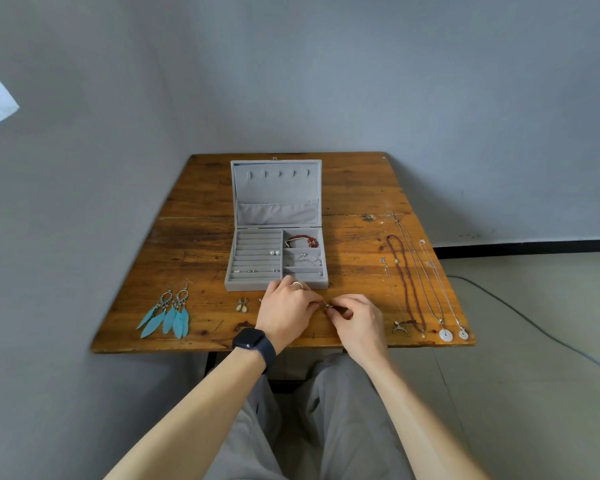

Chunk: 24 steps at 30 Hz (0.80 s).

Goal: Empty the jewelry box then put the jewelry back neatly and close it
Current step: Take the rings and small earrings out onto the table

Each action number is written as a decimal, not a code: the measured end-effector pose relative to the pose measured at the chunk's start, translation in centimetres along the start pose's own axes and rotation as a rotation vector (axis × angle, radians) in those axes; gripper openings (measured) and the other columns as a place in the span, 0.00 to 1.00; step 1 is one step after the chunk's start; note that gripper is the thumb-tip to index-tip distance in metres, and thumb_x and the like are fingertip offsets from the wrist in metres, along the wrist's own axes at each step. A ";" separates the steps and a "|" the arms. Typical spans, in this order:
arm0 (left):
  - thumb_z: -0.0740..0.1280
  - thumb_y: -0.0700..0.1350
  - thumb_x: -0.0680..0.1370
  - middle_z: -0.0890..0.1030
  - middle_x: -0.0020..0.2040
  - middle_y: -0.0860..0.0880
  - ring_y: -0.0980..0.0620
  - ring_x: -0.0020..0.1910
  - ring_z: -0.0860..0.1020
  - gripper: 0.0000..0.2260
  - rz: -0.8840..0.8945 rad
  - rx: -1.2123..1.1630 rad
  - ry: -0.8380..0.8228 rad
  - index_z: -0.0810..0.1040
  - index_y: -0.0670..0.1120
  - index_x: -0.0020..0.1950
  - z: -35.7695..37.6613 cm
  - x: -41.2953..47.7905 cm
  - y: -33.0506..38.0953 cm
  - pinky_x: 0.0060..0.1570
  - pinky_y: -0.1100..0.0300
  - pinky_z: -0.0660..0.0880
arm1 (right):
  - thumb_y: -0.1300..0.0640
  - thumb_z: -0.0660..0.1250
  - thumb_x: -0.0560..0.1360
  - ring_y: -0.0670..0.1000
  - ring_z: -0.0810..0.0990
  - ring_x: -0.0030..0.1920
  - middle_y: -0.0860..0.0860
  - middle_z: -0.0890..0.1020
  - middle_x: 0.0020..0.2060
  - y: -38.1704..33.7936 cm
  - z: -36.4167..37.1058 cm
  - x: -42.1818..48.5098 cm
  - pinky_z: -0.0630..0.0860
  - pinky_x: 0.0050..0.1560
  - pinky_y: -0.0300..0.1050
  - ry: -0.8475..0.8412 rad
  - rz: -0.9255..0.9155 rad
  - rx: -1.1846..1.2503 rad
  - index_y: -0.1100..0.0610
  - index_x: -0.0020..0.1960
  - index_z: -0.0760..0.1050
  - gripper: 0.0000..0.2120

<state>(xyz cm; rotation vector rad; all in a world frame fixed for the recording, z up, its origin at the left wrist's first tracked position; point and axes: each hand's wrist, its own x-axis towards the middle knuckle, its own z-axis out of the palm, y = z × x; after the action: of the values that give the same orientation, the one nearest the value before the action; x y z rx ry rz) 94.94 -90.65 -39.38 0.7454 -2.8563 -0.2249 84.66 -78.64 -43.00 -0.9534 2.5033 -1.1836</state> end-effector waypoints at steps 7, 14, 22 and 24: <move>0.59 0.54 0.83 0.81 0.61 0.54 0.51 0.59 0.72 0.14 -0.007 -0.015 0.000 0.79 0.58 0.66 -0.3 0.0 0.2 0.60 0.56 0.65 | 0.55 0.71 0.77 0.44 0.77 0.47 0.47 0.80 0.56 0.1 0.0 -0.1 0.69 0.47 0.28 -0.008 -0.011 -0.001 0.54 0.59 0.82 0.12; 0.61 0.52 0.82 0.81 0.61 0.54 0.51 0.60 0.73 0.14 -0.021 -0.034 0.044 0.79 0.57 0.65 -1.3 -0.5 -0.3 0.61 0.56 0.65 | 0.54 0.71 0.77 0.43 0.77 0.47 0.45 0.79 0.56 0.0 -0.3 -0.2 0.71 0.47 0.30 -0.051 -0.025 -0.005 0.53 0.60 0.81 0.13; 0.61 0.51 0.82 0.79 0.63 0.53 0.51 0.62 0.73 0.13 -0.079 -0.056 0.101 0.79 0.57 0.65 -2.9 -1.8 -3.7 0.66 0.54 0.64 | 0.58 0.72 0.76 0.38 0.79 0.46 0.38 0.77 0.53 0.0 -1.1 -1.1 0.74 0.44 0.25 -0.075 -0.064 0.109 0.48 0.61 0.80 0.14; 0.62 0.50 0.81 0.80 0.62 0.54 0.51 0.61 0.74 0.13 -0.099 -0.068 0.136 0.80 0.56 0.64 -3.2 -2.0 -4.7 0.66 0.54 0.64 | 0.59 0.72 0.76 0.37 0.80 0.48 0.36 0.78 0.53 0.1 -1.4 -1.5 0.78 0.48 0.29 -0.063 -0.099 0.133 0.47 0.59 0.80 0.14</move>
<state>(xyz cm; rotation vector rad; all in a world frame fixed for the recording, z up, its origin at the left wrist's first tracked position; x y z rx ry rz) 99.52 -93.98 -37.46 0.8547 -2.6738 -0.2726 85.17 -76.79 -42.31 -1.0725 2.3207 -1.3099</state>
